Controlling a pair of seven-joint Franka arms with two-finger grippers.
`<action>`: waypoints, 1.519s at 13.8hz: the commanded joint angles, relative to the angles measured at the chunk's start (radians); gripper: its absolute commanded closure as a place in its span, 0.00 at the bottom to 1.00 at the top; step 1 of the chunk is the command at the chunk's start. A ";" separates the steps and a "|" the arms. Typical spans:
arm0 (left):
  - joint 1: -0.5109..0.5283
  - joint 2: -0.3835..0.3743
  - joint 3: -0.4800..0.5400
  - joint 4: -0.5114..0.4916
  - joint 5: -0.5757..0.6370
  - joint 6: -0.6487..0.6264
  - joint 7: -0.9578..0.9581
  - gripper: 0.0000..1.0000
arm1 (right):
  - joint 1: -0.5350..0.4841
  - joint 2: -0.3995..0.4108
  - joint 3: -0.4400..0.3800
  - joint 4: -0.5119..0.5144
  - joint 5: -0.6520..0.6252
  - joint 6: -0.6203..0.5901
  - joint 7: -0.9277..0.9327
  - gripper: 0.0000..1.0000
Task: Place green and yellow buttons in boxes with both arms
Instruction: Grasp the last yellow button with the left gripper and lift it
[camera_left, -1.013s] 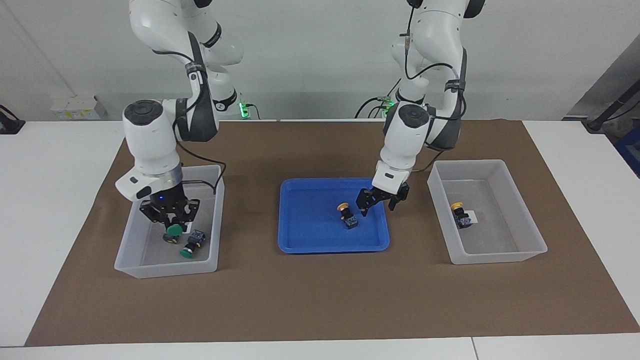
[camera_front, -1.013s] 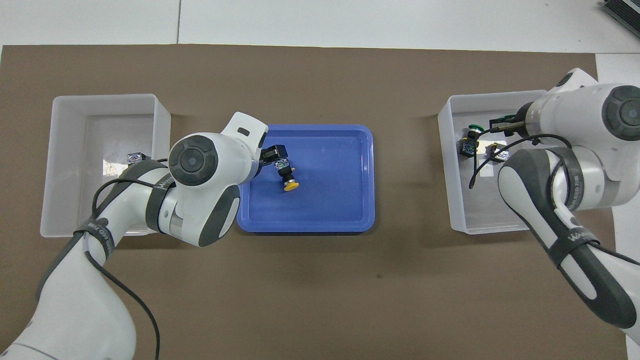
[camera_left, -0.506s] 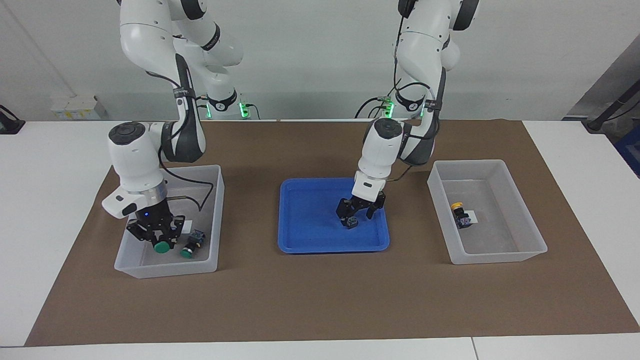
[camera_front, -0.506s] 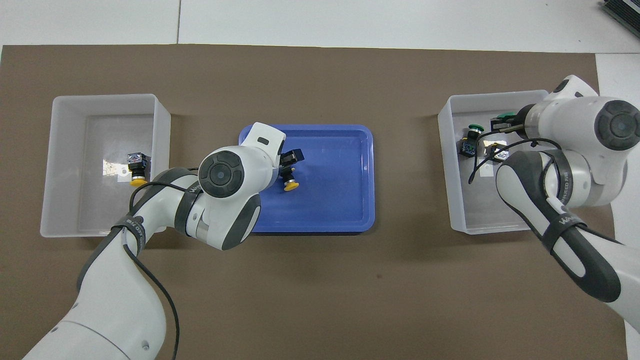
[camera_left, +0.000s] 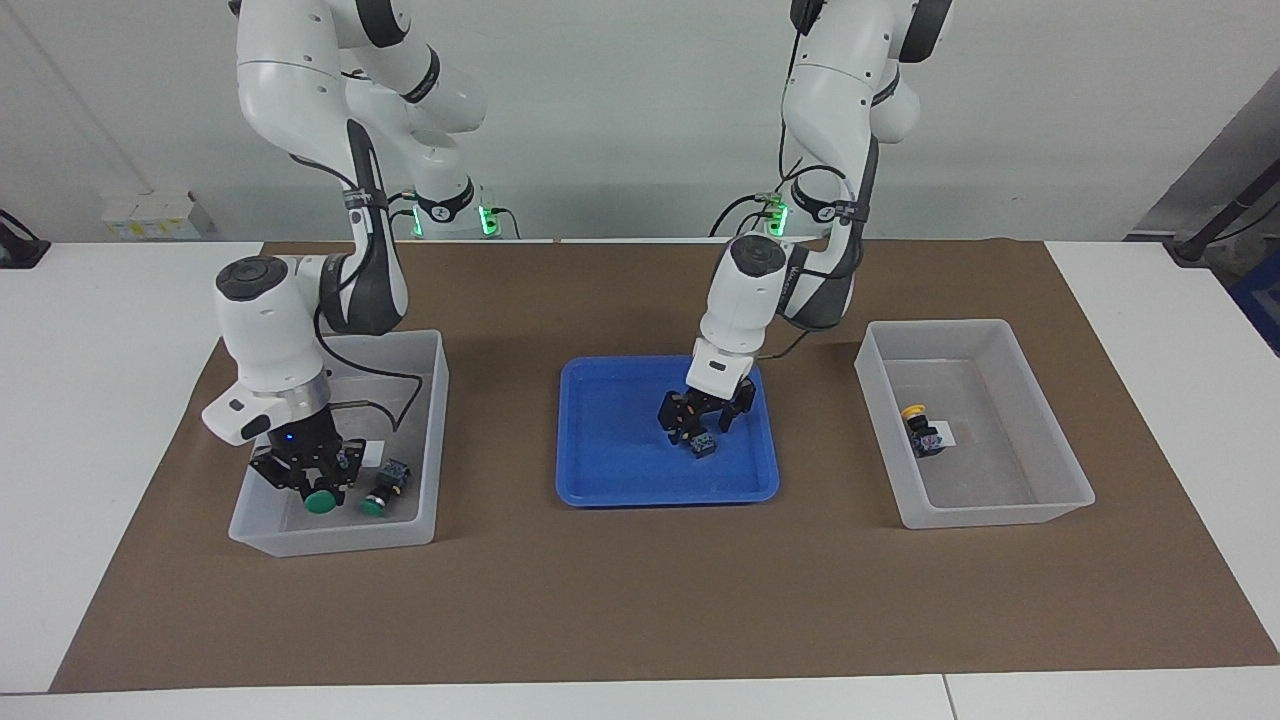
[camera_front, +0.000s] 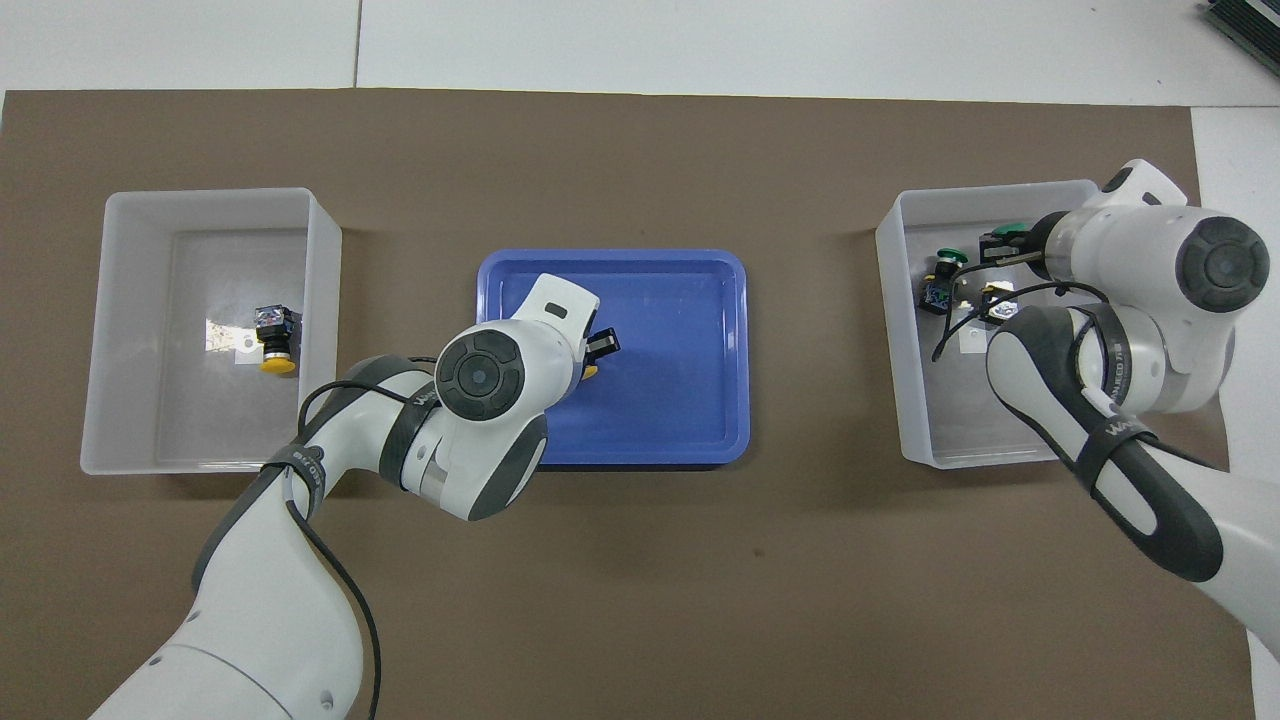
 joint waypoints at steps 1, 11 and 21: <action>-0.017 -0.002 0.013 -0.026 -0.011 0.020 -0.008 0.66 | -0.014 -0.009 0.013 -0.025 0.019 0.019 -0.032 0.49; 0.060 -0.004 0.016 0.150 -0.010 -0.185 0.003 1.00 | 0.024 -0.124 0.016 -0.026 0.019 -0.145 0.024 0.00; 0.328 -0.071 0.016 0.364 -0.010 -0.580 0.300 1.00 | 0.155 -0.400 0.027 0.016 0.129 -0.660 0.290 0.00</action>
